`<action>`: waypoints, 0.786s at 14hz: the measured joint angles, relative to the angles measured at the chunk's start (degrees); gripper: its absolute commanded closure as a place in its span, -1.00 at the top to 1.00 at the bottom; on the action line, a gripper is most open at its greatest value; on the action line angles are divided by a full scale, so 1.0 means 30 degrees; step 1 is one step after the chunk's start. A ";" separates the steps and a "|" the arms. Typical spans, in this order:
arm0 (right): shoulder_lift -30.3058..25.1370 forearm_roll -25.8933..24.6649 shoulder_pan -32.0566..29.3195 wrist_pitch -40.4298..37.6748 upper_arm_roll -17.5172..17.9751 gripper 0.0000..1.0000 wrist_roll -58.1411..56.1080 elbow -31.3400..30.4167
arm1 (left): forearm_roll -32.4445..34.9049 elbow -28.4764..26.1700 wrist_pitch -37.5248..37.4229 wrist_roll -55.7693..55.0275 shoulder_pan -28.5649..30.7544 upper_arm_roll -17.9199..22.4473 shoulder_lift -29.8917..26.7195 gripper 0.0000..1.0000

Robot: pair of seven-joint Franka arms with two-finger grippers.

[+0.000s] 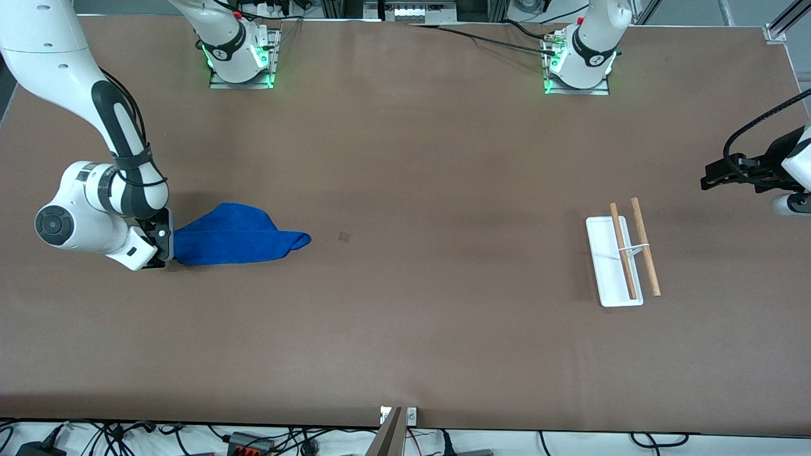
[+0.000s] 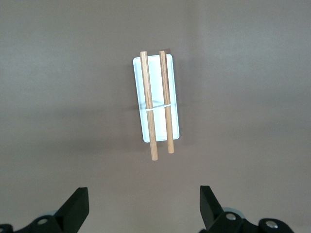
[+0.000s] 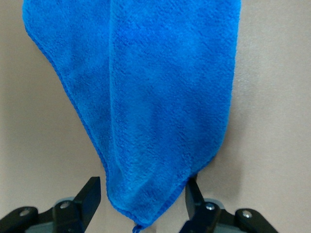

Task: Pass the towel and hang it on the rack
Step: 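Close the right gripper on the towel corner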

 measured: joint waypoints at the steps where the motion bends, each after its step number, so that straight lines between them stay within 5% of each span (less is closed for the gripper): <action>1: 0.0032 0.0000 -0.0002 0.0031 0.0000 0.38 -0.0133 -0.0052 | 0.0000 0.0000 -0.0013 0.0000 0.0000 -0.0001 0.0000 1.00; 2: 0.0046 0.0000 0.0000 0.0104 0.0001 0.03 -0.0290 -0.0070 | 0.0000 0.0000 -0.0019 0.0000 0.0000 -0.0002 0.0000 1.00; 3: 0.0041 0.0000 0.0008 0.0170 0.0007 -0.66 -0.0399 -0.0070 | 0.0000 0.0000 -0.0024 0.0000 0.0000 -0.0002 0.0000 1.00; 4: 0.0040 -0.0001 0.0020 0.0171 0.0009 -1.00 -0.0484 -0.0071 | 0.0000 0.0000 -0.0026 0.0000 0.0000 -0.0002 0.0000 1.00; 11: -0.0270 0.0476 0.0065 0.0330 0.0118 -1.00 -0.0524 0.0721 | -0.0010 0.0000 -0.0030 0.0000 0.0000 -0.0003 0.0000 1.00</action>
